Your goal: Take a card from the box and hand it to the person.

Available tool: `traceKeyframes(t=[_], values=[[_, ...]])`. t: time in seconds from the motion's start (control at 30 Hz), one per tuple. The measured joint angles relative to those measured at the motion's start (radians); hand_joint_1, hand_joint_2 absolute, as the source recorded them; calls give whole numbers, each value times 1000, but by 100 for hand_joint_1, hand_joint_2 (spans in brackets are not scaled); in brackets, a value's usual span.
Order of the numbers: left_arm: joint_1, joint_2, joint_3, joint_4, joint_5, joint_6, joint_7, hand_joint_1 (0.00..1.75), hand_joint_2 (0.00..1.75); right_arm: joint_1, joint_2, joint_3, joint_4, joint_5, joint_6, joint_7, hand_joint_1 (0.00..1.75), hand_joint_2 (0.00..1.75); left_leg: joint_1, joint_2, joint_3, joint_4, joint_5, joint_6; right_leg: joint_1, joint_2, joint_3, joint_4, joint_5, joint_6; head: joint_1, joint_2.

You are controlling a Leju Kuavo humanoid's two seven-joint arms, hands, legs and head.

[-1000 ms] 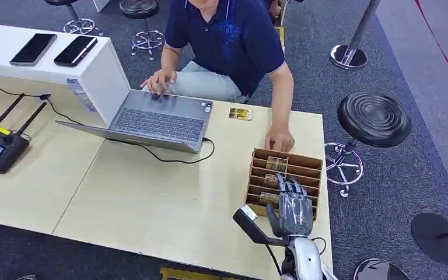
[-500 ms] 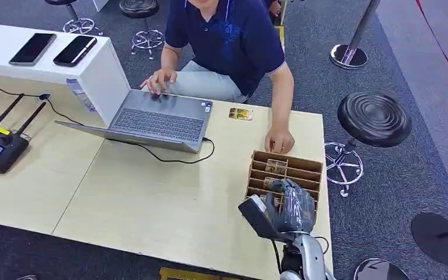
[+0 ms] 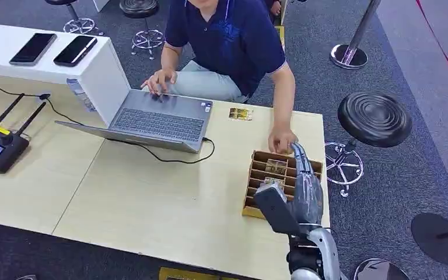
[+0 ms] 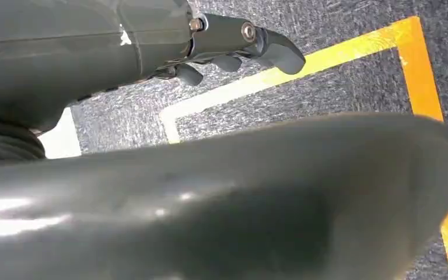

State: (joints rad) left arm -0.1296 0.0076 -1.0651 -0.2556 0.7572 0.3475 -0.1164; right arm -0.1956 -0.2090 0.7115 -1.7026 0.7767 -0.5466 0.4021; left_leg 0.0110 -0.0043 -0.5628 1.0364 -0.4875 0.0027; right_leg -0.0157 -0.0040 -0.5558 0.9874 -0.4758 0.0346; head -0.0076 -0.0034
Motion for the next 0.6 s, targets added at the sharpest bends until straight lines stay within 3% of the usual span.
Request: traceKeyframes(t=[0.1, 0.2, 0.23, 0.3, 0.6], values=[[0, 0, 0, 0, 0, 0, 0, 0, 0, 0, -3, 2, -13, 7, 48, 12, 86, 175, 0, 0, 0, 0, 0, 0, 0, 0, 0, 0, 0, 0, 0, 0], [0, 0, 0, 0, 0, 0, 3, 0, 0, 3, -5, 6, -12, 36, 86, 21, 110, 175, 0, 0, 0, 0, 0, 0, 0, 0, 0, 0, 0, 0, 0, 0], [0, 0, 0, 0, 0, 0, 5, 0, 0, 3, -5, 10, -10, 47, 96, 26, 110, 175, 0, 0, 0, 0, 0, 0, 0, 0, 0, 0, 0, 0, 0, 0], [-1, 0, 0, 0, 0, 0, 8, 0, 0, 7, -5, 18, -3, 63, 106, 32, 136, 175, 0, 0, 0, 0, 0, 0, 0, 0, 0, 0, 0, 0, 0, 0], [-4, 0, 0, 0, -3, 0, 18, 0, 0, 10, -3, 51, 61, 145, 120, 62, 122, 175, 0, 0, -1, 0, 0, 0, 0, 0, 0, 0, 0, 0, 0, 0]])
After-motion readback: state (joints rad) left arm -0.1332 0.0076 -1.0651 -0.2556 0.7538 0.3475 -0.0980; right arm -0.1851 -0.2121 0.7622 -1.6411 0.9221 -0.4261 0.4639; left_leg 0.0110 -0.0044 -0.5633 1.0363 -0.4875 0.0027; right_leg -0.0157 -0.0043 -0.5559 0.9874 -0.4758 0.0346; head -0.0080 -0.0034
